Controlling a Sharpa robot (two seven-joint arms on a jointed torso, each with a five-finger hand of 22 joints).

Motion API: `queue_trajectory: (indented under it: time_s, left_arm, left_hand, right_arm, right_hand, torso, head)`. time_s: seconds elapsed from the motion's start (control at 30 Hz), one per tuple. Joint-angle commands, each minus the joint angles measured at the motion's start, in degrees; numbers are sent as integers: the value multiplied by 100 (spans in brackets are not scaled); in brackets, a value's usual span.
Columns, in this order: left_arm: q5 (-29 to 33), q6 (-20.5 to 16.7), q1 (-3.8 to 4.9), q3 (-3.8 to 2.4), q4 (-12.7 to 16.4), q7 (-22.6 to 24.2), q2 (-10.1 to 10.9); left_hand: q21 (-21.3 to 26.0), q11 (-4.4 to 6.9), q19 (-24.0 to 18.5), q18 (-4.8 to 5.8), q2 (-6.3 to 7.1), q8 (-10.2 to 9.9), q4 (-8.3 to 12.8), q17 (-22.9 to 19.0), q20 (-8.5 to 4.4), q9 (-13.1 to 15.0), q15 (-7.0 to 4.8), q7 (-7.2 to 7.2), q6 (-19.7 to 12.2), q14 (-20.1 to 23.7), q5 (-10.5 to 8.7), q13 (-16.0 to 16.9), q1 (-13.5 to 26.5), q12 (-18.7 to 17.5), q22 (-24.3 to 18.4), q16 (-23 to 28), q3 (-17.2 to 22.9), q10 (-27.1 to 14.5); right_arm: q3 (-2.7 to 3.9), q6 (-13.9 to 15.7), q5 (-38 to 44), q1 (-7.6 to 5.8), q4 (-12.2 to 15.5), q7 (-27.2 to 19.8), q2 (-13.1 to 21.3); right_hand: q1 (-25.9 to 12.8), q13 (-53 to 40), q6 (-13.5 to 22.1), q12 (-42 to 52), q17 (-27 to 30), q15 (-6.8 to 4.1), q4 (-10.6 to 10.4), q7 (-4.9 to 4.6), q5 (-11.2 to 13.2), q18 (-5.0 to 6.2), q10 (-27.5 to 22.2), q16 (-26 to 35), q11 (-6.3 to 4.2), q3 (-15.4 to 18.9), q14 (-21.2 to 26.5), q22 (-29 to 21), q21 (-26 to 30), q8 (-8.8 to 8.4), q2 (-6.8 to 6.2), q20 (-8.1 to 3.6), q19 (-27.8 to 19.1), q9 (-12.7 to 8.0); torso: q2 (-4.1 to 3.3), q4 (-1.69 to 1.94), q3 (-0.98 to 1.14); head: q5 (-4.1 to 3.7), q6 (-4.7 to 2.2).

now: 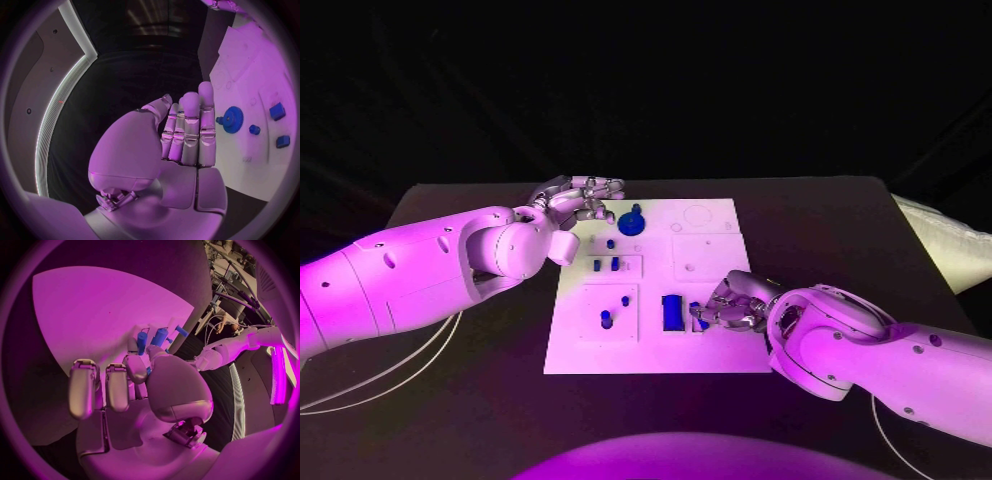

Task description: Assemble the parts on the task board

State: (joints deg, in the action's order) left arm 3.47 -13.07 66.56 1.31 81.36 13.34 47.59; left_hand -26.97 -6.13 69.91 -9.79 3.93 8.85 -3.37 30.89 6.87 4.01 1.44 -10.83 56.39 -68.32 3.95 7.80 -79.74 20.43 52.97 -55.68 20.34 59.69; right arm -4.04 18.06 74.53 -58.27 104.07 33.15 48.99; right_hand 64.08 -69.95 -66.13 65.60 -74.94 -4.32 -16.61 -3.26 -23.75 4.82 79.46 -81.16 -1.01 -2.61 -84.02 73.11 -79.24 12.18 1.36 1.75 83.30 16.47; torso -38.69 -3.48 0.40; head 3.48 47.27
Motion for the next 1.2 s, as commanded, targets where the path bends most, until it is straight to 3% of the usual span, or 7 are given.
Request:
queue_trajectory:
  time_s: [0.03,0.57,0.77,0.9,0.97,1.03,1.2]
  left_arm:
    - [-32,121,1,-3,10,21,-10]
    - [-29,111,0,-3,5,27,-7]
    - [-29,108,-1,-3,-4,29,-13]
    - [-29,108,-6,-3,-8,35,-17]
    - [-29,99,-13,-3,-10,42,-18]
    - [-28,84,-18,-3,-14,51,-19]
    - [-33,31,-23,-3,-26,88,-18]
  left_hand:
    - [35,-13,-4,-61,-35,29,-6,-11,26,-7,2,12,-45,28,-24,6,32,24,-11,-12,-27,-48]
    - [38,-13,-4,-61,-41,33,-1,-14,26,-7,2,12,-47,30,-23,6,25,29,-13,-14,-23,-53]
    - [39,-13,-3,-61,-43,34,0,-15,26,-7,2,11,-48,31,-22,6,24,31,-14,-15,-22,-54]
    - [39,-13,-3,-61,-43,34,0,-15,26,-7,2,11,-48,31,-22,6,24,31,-14,-15,-22,-54]
    - [40,-13,-3,-61,-44,35,1,-16,27,-6,2,11,-49,32,-22,6,22,33,-15,-15,-22,-56]
    - [41,-14,-3,-61,-44,36,2,-17,27,-7,3,10,-51,32,-23,6,23,35,-16,-16,-24,-58]
    - [48,-21,-2,-60,-36,43,-10,-22,30,-6,7,5,-58,36,-28,8,49,48,-21,-20,-42,-67]
  right_arm:
    - [1,-108,113,6,37,-56,21]
    - [5,-88,279,6,181,-48,223]
    - [6,-102,259,6,169,-173,247]
    - [6,114,156,5,151,-354,264]
    - [8,301,-64,-2,124,-593,299]
    - [14,351,-386,-56,67,-844,355]
    - [21,408,-1621,-403,-277,-1735,460]
  right_hand:
    - [-80,-12,-27,38,-500,-46,-4,10,-29,-117,46,-38,-6,65,-409,5,-26,39,-2,-19,0,8]
    - [-217,-23,-19,11,-502,-47,-4,12,-78,-117,44,-38,-7,230,-409,6,-25,50,-16,-20,0,20]
    - [270,28,51,-123,-477,-44,267,-2,383,-110,-18,-14,1,283,-401,-26,2,45,-118,-21,-19,31]
    - [437,169,186,-338,-437,-22,336,-51,456,-96,-131,24,36,303,-392,-94,49,-23,-128,-8,-52,5]
    - [569,365,403,-621,-324,25,382,-135,398,-71,-292,127,100,315,-364,-231,145,-146,-138,25,-118,-44]
    - [641,445,543,-740,-229,67,399,-196,397,-49,-367,215,152,335,-339,-346,226,-228,-145,58,-172,-78]
    - [922,764,712,-1200,208,145,495,-295,472,61,-651,643,235,357,-221,-872,619,-335,-106,136,-410,-121]
  torso:
    - [-6,-3,9]
    - [8,-1,2]
    - [3,3,3]
    - [11,3,2]
    - [16,-2,3]
    - [21,-3,8]
    - [76,-28,23]
  head:
    - [0,-6]
    - [-9,-19]
    - [-18,-24]
    - [-19,-42]
    - [-15,-64]
    - [-10,-84]
    - [-24,-148]
